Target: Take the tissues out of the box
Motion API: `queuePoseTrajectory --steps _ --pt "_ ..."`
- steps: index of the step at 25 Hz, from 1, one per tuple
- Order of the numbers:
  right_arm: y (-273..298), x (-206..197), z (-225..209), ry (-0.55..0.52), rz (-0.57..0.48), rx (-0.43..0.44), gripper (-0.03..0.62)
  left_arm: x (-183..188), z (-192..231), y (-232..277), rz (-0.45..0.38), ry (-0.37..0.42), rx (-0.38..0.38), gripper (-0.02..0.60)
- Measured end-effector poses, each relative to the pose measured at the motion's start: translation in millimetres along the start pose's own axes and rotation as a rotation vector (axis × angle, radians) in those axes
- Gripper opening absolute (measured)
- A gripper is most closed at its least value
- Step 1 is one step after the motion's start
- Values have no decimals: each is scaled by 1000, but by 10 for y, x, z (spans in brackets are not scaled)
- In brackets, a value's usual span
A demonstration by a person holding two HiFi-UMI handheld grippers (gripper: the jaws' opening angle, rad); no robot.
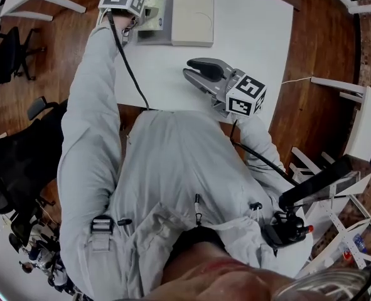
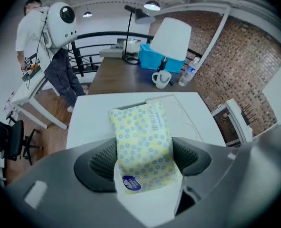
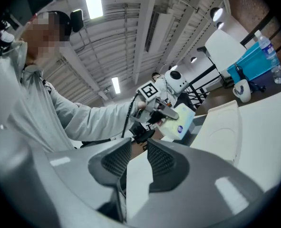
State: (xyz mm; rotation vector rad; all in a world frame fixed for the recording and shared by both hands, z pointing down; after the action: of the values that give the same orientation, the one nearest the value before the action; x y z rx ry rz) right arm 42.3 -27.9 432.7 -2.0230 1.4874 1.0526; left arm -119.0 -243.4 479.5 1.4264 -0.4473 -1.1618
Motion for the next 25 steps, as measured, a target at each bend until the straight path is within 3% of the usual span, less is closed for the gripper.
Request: queuePoseTrajectory --steps 4,6,8,11,13,17,25 --pt "-120 127 38 -5 -41 -7 91 -7 -218 -940 -166 106 -76 376" --pt "-226 198 68 -7 -71 -17 91 -200 -473 -1370 -163 231 -125 377" --pt "-338 244 92 -8 -101 -37 91 -498 -734 -1564 -111 391 -120 377" --pt "-433 232 125 -3 -120 -71 91 -976 -984 -1352 -25 609 -54 377" --pt "-426 209 150 3 -122 -85 91 -1230 -1091 -1006 8 685 -72 377" --pt "-375 161 229 9 -110 -95 91 -1603 -1353 -324 35 707 -258 379" --pt "-374 90 321 0 -95 -128 91 -1828 -1415 265 150 868 -310 399"
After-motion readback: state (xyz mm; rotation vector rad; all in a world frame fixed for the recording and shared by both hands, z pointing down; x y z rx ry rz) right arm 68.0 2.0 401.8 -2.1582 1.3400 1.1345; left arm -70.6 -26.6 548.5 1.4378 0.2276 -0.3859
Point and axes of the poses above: the fingertips, and each gripper's own axes: y forward along the fingers, z to its left, x out of its top, the point moved 4 cm from there along -y, backward along the fingers, and after that the axes turned 7 degrees about y, right-handed, at the moved point
